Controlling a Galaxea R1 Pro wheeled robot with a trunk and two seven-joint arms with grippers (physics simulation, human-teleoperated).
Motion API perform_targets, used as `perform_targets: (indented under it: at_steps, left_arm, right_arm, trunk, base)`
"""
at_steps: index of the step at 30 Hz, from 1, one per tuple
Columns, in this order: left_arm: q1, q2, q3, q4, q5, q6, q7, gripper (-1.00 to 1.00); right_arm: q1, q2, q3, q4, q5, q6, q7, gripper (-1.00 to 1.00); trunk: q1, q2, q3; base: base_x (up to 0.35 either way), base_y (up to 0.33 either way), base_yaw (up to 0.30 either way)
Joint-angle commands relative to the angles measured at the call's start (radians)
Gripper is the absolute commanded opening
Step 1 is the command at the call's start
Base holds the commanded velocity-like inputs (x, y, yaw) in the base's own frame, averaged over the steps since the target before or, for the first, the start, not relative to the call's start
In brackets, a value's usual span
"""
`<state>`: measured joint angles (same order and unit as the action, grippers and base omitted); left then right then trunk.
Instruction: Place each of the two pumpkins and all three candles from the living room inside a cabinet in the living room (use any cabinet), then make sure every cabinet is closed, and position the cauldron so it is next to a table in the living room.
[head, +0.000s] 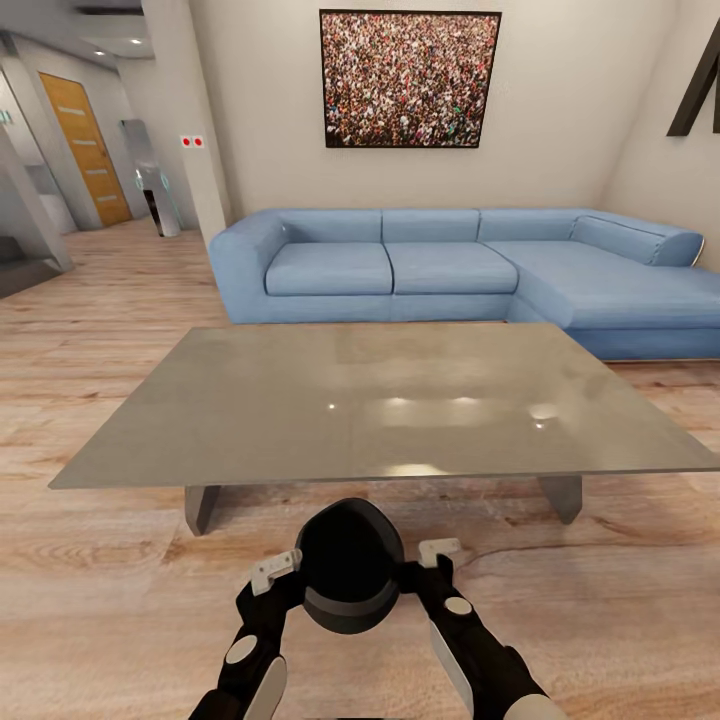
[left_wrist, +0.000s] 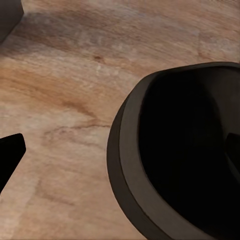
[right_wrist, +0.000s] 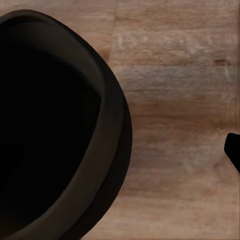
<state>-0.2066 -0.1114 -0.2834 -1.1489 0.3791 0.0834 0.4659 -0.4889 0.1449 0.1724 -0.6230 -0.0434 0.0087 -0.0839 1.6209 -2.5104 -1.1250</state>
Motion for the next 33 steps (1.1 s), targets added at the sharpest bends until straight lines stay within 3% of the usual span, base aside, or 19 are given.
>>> perform_targets:
  at_steps: [1,7,19,33]
  left_arm:
    - [0.0,0.001,-0.002,-0.002,0.005,0.004,0.007,1.0]
    - [0.0,0.001,-0.002,-0.001,0.004,0.003,0.007,1.0]
    - [0.0,0.0,-0.003,0.0,0.005,0.004,0.007,1.0]
    - [0.0,-0.001,-0.003,0.002,0.006,0.004,0.007,1.0]
  right_arm:
    - [0.0,-0.001,0.006,-0.001,-0.005,-0.005,-0.013,1.0]
    - [-0.001,-0.001,0.006,0.0,-0.005,-0.057,-0.062,1.0]
    - [0.0,-0.002,0.005,0.008,-0.006,-0.16,-0.08,1.0]
    - [0.0,-0.003,0.004,0.008,-0.006,-0.159,-0.08,1.0]
  trunk:
    - [0.0,0.0,-0.001]
    - [0.0,0.0,-0.001]
    - [0.0,0.0,-0.001]
    - [0.0,0.0,-0.001]
  base:
    - [0.0,0.0,0.0]
    - [0.0,0.0,0.0]
    - [-0.015,0.0,0.0]
    - [-0.31,0.0,0.0]
